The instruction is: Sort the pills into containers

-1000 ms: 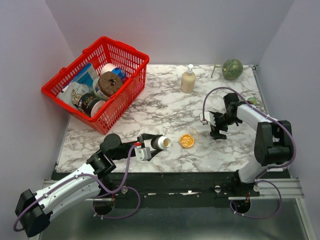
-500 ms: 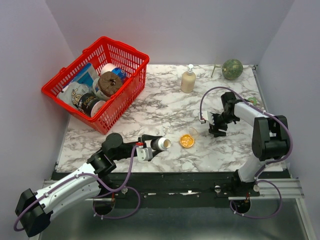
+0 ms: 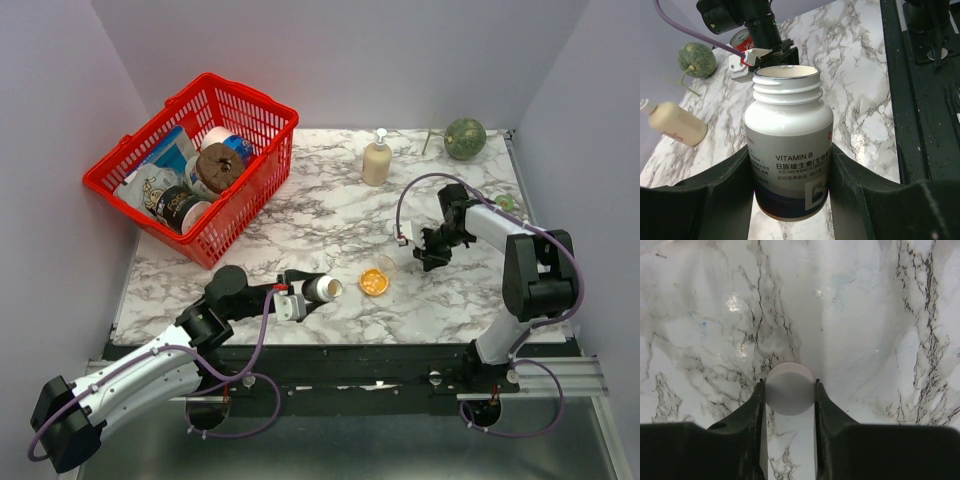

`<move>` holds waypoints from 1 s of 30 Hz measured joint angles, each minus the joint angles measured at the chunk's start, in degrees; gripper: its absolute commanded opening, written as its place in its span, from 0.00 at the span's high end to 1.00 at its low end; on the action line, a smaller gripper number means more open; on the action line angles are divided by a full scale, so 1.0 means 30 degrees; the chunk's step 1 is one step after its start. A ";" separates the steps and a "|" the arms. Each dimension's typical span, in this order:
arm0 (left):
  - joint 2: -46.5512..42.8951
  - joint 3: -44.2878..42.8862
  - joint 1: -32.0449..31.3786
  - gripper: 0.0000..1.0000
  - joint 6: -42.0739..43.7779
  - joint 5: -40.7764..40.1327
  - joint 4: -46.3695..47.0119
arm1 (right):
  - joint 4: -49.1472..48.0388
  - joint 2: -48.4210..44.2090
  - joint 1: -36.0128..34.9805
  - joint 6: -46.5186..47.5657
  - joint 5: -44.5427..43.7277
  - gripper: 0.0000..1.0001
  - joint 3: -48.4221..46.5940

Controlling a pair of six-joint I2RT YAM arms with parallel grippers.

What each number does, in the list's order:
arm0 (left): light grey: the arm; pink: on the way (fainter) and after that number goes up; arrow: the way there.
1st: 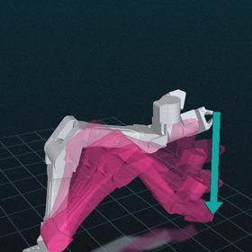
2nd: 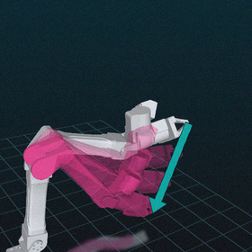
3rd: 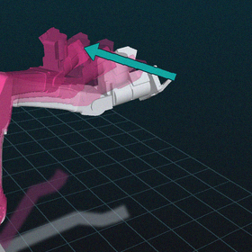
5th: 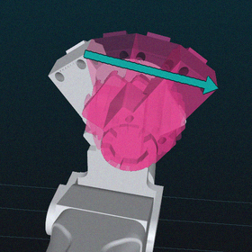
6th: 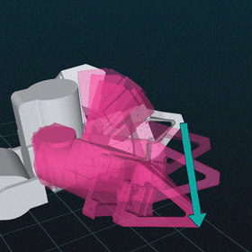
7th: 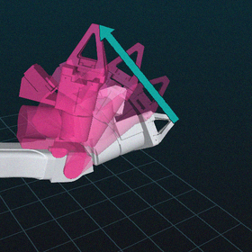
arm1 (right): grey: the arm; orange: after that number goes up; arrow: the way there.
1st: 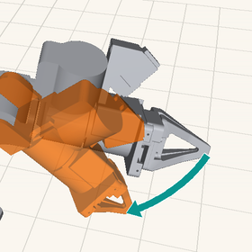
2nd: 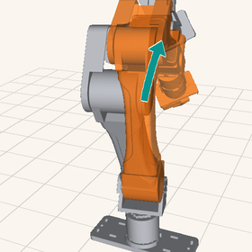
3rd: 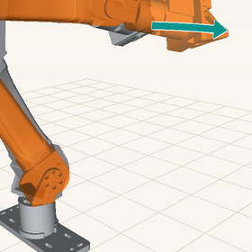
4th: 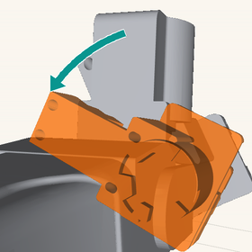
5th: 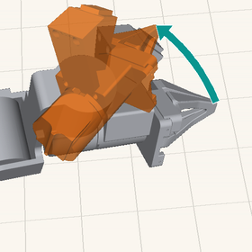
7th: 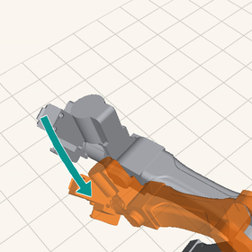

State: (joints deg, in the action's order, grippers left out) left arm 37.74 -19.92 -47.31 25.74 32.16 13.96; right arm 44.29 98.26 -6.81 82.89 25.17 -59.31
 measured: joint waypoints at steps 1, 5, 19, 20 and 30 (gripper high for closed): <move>0.0022 0.0000 0.0000 1.00 -0.0051 0.0000 0.0007 | -0.0036 0.0000 0.0000 -0.0146 0.0007 0.84 -0.0007; 0.0240 -0.0007 0.0000 1.00 -0.0532 0.0036 0.0087 | 0.0051 -0.0109 0.0000 -0.0954 0.0073 0.87 -0.0044; 0.4503 -0.1690 0.0000 1.00 -0.5639 0.2630 0.4561 | 0.5836 -0.6178 -0.2288 -0.6397 1.1701 0.87 -0.7614; 0.4750 -0.1938 0.0000 1.00 -0.5967 0.2754 0.4896 | 0.6084 -0.6375 -0.3060 -0.6645 1.2393 0.87 -0.7621; 0.6113 -0.3286 -0.0022 1.00 -0.8182 0.3366 0.5872 | 0.7796 -0.6142 -0.7009 -0.7337 1.4870 0.87 -0.8284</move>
State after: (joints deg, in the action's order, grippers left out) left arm 56.07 -29.78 -47.37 1.19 42.26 31.57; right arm 67.68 79.83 -27.83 60.88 69.78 -84.16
